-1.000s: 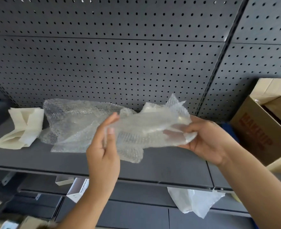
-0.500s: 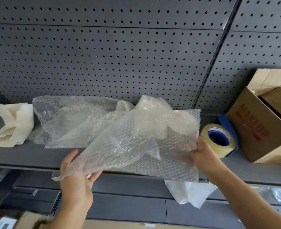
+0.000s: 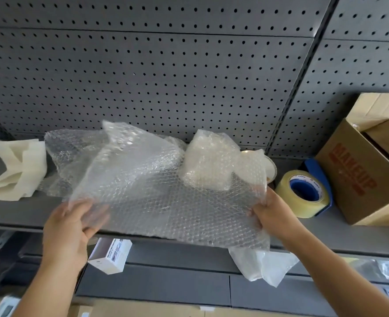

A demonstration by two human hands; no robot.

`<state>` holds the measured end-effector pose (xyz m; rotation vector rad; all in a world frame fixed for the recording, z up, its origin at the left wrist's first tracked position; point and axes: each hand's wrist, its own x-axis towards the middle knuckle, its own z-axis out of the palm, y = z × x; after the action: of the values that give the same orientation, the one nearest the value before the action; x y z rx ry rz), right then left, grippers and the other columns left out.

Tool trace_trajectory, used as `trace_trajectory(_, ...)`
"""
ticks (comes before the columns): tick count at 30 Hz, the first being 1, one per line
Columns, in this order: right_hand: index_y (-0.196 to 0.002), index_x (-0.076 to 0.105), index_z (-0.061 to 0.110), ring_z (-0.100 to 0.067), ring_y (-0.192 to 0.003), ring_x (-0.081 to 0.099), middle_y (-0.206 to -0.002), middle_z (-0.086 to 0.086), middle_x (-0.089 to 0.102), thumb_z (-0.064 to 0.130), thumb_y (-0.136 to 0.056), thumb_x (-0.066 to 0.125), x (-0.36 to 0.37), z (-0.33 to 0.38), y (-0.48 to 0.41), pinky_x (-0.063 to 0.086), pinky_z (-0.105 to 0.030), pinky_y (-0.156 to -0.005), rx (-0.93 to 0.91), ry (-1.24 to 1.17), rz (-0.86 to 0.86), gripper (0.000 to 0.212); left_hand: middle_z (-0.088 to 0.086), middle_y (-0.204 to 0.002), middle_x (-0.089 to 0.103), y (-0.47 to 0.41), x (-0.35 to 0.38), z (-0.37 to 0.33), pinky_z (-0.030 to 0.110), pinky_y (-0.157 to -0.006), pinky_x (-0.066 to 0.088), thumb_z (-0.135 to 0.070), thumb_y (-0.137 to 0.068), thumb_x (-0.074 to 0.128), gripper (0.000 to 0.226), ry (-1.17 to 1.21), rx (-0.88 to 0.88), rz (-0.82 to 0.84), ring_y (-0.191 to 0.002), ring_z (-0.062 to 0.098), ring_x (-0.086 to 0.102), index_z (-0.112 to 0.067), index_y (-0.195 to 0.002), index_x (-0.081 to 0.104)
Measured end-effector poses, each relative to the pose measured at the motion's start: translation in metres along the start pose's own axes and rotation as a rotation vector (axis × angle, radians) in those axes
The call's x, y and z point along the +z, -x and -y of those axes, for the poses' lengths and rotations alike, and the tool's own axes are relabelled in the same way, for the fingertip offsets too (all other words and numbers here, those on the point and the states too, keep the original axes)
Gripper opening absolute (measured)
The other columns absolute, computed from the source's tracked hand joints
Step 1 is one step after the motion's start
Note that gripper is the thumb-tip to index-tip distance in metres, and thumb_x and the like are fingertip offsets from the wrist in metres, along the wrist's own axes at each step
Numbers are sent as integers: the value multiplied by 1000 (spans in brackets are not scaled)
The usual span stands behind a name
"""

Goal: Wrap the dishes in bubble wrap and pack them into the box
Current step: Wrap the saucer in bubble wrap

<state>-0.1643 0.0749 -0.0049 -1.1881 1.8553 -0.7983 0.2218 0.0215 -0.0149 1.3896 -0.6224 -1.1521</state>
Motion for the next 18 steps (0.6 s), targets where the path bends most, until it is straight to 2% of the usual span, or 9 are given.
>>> trace_trajectory(2, -122, 54, 26, -20, -68, 66, -87, -8, 68, 1, -95, 45, 3, -1, -3, 59, -35, -61, 17, 15, 22, 38, 21, -120, 66, -25, -13, 8, 40, -88, 62, -10, -85, 74, 38, -137, 77, -158, -96, 24, 71, 2, -117, 58)
trace_trajectory(4, -128, 51, 26, -19, -69, 66, -89, -9, 68, 4, -94, 47, 4, -4, -6, 57, -31, -58, 38, 25, 40, 41, 24, -131, 59, -60, -41, 27, 50, -98, 56, -45, -69, 86, 83, -397, 176, -306, -111, 31, 65, -4, -133, 52)
trace_trajectory(6, -131, 47, 28, -16, -67, 66, -89, -6, 67, 6, -93, 49, 5, -8, -9, 55, -28, -57, 59, 28, 38, 44, 19, -141, 53, -56, -39, 17, 56, -105, 50, -71, -68, 77, 95, -715, 349, -417, -128, 33, 56, -17, -141, 49)
trace_trajectory(7, -132, 46, 28, -15, -67, 66, -90, -5, 67, 6, -92, 49, 6, -8, -8, 53, -27, -57, 70, 28, 37, 46, 17, -151, 44, -35, -23, 5, 56, -113, 42, -60, -77, 75, 85, -820, 524, -411, -140, 34, 44, -20, -146, 45)
trace_trajectory(9, -130, 46, 33, -13, -68, 65, -92, -3, 67, 5, -91, 50, 7, -9, -3, 51, -25, -56, 87, 18, 42, 48, 19, -163, 23, 12, 22, -8, 49, -123, 22, -18, -85, 71, 71, -960, 885, -196, -154, 33, 18, -18, -150, 42)
trace_trajectory(11, -124, 51, 36, -13, -64, 64, -85, -1, 67, 4, -88, 52, 9, -8, 4, 53, -27, -56, 94, -36, 65, 48, 11, -169, 15, 46, 66, -4, 47, -125, 13, -13, -91, 66, 70, -1084, 1112, 218, -157, 25, 7, -19, -155, 39)
trace_trajectory(14, -115, 55, 38, -13, -57, 59, -70, 2, 63, 0, -87, 49, 13, -11, 12, 50, -31, -56, 103, -94, 90, 47, -12, -169, -13, 44, 95, 34, 45, -128, 1, -51, -107, 31, 64, -1389, 955, 731, -154, 8, -19, -37, -161, 1)
trace_trajectory(16, -117, 53, 36, -15, -57, 57, -66, 1, 60, -2, -89, 47, 15, -11, 14, 49, -34, -56, 111, -92, 95, 48, -17, -164, -26, 38, 111, 51, 41, -128, -5, -64, -103, 16, 67, -1516, 851, 867, -149, 3, -29, -40, -158, -16)
trace_trajectory(18, -115, 53, 32, -12, -54, 57, -62, 5, 60, -3, -92, 48, 15, -7, 19, 51, -33, -55, 100, -82, 127, 42, -14, -163, -30, 38, 124, 61, 40, -128, -6, -67, -101, 12, 69, -1563, 867, 935, -150, 7, -30, -41, -157, -19)
